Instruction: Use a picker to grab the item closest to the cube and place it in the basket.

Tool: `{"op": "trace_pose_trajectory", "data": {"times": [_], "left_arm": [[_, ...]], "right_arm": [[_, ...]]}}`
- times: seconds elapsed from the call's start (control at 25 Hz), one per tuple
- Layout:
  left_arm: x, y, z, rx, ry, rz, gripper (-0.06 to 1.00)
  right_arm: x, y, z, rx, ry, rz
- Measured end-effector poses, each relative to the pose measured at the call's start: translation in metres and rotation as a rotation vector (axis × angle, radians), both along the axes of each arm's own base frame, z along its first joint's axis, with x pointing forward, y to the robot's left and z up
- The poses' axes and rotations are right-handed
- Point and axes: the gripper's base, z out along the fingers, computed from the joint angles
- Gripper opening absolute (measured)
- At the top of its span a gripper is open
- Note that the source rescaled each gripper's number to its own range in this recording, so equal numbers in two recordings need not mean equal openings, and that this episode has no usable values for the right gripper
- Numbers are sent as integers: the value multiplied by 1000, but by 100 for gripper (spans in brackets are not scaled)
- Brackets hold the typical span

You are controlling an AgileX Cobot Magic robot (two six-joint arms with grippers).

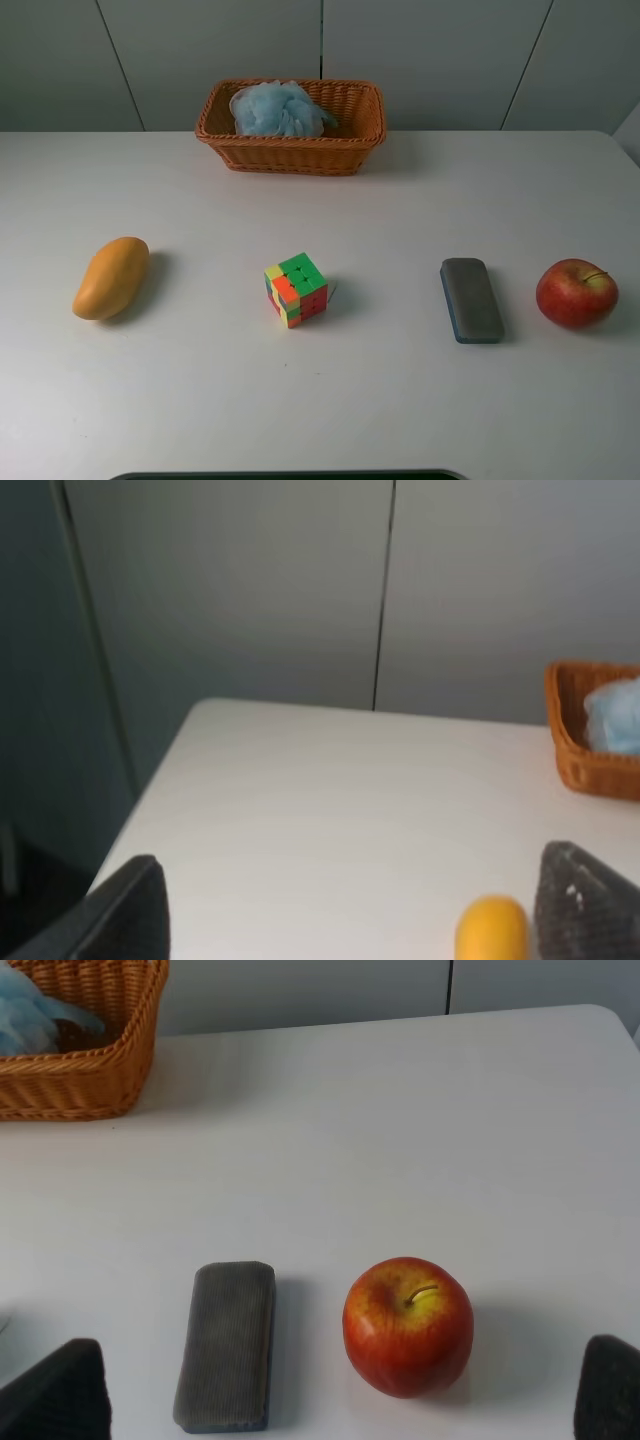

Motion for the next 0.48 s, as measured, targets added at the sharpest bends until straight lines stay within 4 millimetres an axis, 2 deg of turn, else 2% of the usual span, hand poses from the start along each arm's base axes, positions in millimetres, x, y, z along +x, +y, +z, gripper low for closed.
{"op": "trace_pose_trajectory", "data": {"times": [0.12, 0.2, 0.32, 0.48], "left_arm": [[14, -2, -37, -8, 56, -19, 97], [26, -4, -54, -20, 104, -35, 97], [40, -6, -70, 0, 121, -55, 97], [44, -5, -80, 32, 154, -66, 97]], "right_arm": [[0, 0, 0, 0, 0, 0], [0, 0, 0, 0, 0, 0], [0, 0, 0, 5, 0, 3], [0, 1, 0, 7, 0, 5]]}}
